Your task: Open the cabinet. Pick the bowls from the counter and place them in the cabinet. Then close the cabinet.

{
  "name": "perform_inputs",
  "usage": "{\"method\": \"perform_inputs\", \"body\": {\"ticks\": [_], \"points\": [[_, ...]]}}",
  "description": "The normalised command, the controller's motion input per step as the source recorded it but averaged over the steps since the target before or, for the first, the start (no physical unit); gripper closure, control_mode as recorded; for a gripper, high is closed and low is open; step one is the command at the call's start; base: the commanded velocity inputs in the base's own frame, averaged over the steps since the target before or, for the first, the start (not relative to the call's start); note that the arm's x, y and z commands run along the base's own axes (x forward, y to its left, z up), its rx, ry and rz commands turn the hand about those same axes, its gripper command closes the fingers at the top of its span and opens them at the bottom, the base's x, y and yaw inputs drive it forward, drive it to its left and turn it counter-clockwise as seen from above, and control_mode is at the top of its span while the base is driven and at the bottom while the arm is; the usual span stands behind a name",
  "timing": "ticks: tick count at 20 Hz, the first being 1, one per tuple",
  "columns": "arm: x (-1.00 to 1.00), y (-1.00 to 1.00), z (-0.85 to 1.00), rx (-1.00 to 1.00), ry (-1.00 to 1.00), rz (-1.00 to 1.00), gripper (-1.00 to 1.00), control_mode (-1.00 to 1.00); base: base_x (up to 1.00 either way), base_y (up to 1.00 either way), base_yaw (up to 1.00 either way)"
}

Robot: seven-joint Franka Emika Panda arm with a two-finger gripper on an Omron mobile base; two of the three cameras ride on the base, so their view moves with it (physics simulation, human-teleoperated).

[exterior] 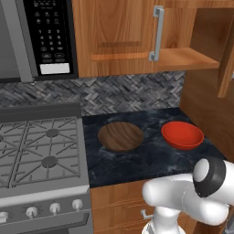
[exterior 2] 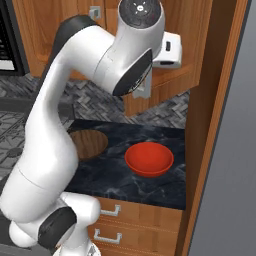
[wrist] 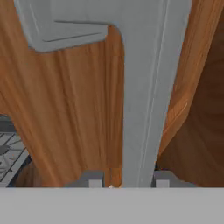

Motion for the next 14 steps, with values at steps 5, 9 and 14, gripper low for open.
{"method": "perform_inputs", "body": {"ticks": [5, 9, 14], "points": [[-0.98, 0.86, 0.06, -0.12, -0.46, -0.19, -1.0, -1.0, 0.0, 0.0, 0.0], [-0.8, 0.16, 0.35, -0.09, -0.36, -0.22, -1.0, -1.0, 0.0, 0.0, 0.0], [-0.62, 0.23, 0.29, -0.06, -0.01, -0.29, -1.0, -1.0, 0.0, 0.0, 0.0]]}}
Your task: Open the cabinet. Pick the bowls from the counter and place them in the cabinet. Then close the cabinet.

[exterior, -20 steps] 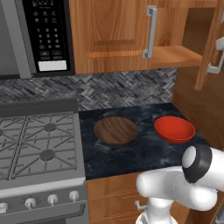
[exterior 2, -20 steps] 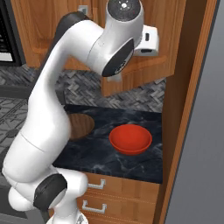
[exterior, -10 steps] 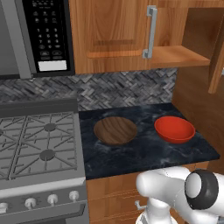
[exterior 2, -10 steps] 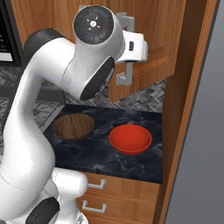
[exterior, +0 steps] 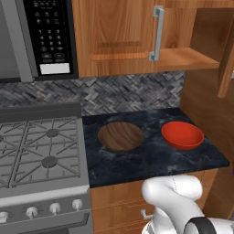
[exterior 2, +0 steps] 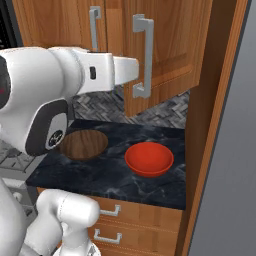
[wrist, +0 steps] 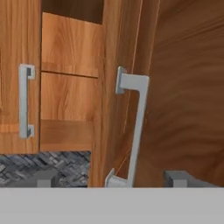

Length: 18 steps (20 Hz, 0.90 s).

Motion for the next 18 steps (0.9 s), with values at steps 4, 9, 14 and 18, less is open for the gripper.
{"method": "perform_inputs", "body": {"ticks": [4, 9, 14, 18], "points": [[-0.06, 0.76, 0.0, -0.02, 0.0, -0.2, -1.0, -1.0, 0.0, 0.0, 0.0], [0.0, 0.6, 0.0, 0.0, 0.0, -0.18, -1.0, -1.0, 0.0, 0.0, 0.0], [0.0, 0.46, 0.0, 0.0, -0.01, -0.19, -1.0, -1.0, 0.0, 0.0, 0.0], [0.01, 0.19, -0.19, 0.0, -0.07, -0.12, -1.0, -1.0, 0.0, 0.0, 0.0]]}}
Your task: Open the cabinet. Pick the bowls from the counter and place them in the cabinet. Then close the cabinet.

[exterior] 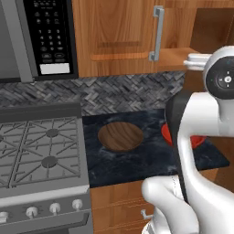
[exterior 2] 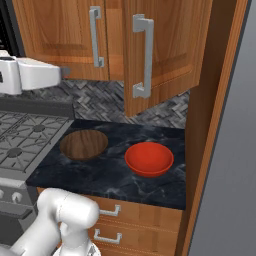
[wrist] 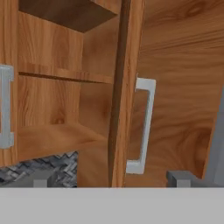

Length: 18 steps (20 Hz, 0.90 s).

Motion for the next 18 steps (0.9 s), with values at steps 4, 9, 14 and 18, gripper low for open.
{"method": "perform_inputs", "body": {"ticks": [4, 9, 14, 18], "points": [[0.03, 0.0, -0.44, 0.01, -0.09, -0.08, -1.0, -1.0, 0.0, 0.0, 0.0], [0.02, 0.0, -0.48, 0.0, -0.18, -0.04, -1.0, -1.0, 0.0, 0.0, 0.0], [0.15, 0.04, -0.28, 0.0, -0.25, 0.0, -1.0, -1.0, 0.0, 0.0, 0.0], [0.26, 0.0, -0.27, 0.0, -0.16, 0.0, -1.0, -1.0, 0.0, 0.0, 0.0]]}}
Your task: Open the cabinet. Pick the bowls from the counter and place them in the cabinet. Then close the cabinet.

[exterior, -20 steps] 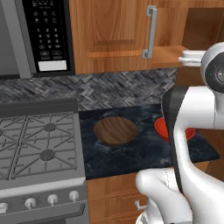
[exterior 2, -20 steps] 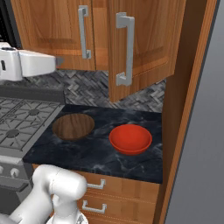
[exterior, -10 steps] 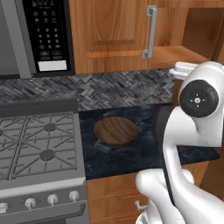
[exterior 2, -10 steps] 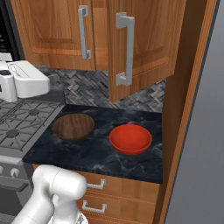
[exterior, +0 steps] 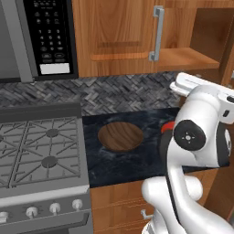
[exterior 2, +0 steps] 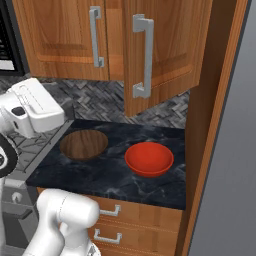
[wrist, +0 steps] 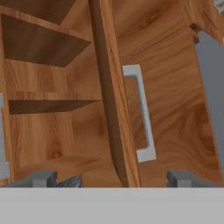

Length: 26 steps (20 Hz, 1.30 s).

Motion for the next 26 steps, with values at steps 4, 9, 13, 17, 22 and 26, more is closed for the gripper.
{"method": "perform_inputs", "body": {"ticks": [4, 9, 13, 17, 22, 26], "points": [[0.41, 0.0, -0.26, 0.0, -0.04, 0.0, -1.0, -1.0, 0.0, 0.0, 0.0], [0.39, -0.04, -0.05, 0.08, 0.02, 0.0, -1.0, -1.0, 0.0, 0.0, 0.0], [0.21, -0.31, 0.0, 0.11, 0.0, -0.02, -1.0, -1.0, 0.0, 0.0, 0.0], [0.11, -0.22, 0.0, 0.04, 0.0, -0.05, -1.0, -1.0, 0.0, 0.0, 0.0], [0.25, -0.12, 0.0, 0.01, 0.0, -0.03, -1.0, -1.0, 0.0, 0.0, 0.0], [0.25, -0.03, 0.0, 0.0, 0.0, 0.0, -1.0, -1.0, 0.0, 0.0, 0.0]]}}
